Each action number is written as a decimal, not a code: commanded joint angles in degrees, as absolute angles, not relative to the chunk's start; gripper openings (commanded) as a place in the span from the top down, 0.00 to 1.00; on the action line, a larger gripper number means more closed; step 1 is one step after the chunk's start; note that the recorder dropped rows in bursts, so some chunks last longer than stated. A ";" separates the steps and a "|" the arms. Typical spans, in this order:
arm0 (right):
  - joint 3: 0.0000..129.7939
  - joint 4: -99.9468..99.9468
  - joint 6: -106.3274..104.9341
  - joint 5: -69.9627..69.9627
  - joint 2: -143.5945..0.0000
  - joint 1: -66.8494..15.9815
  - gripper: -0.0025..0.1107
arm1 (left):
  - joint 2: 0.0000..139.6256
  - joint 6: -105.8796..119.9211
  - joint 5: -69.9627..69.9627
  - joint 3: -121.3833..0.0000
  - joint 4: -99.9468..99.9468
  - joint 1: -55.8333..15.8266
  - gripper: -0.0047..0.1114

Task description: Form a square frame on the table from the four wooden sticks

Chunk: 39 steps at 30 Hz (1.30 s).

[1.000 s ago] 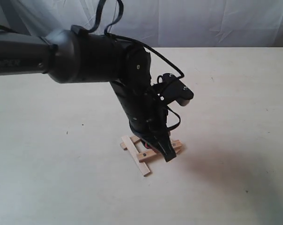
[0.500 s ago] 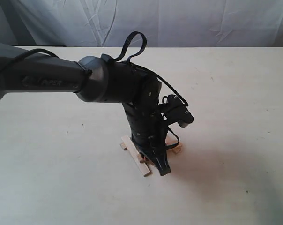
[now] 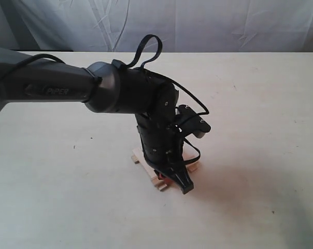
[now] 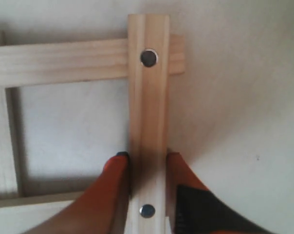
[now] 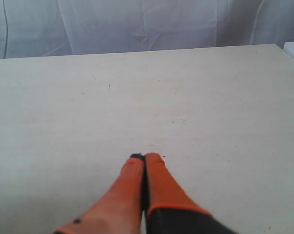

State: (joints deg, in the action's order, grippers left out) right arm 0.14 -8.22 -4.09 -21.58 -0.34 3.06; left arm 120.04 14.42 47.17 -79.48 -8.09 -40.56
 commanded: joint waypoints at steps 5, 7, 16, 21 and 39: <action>0.00 -8.14 -4.04 -20.93 0.00 3.36 0.98 | 119.86 13.42 47.34 -79.62 -11.06 -40.80 0.94; 0.00 -8.14 -4.04 -20.93 0.00 3.36 0.98 | 119.86 13.42 47.69 -79.62 -11.06 -40.80 0.86; 0.00 -8.14 -4.04 -20.93 0.00 3.36 0.98 | 118.47 13.42 51.17 -82.50 -11.40 -40.44 0.60; 0.00 -8.14 -4.04 -20.93 0.00 3.36 0.98 | 112.36 13.28 57.01 -84.29 -12.04 -36.70 0.81; 0.00 -8.16 -4.04 -20.75 0.00 3.36 0.98 | 56.64 9.14 44.18 -46.53 -11.45 -10.31 0.96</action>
State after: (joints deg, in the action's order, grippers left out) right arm 0.14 -8.22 -4.09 -21.58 -0.34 3.06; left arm 66.86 9.45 46.28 -52.09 -11.29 -10.85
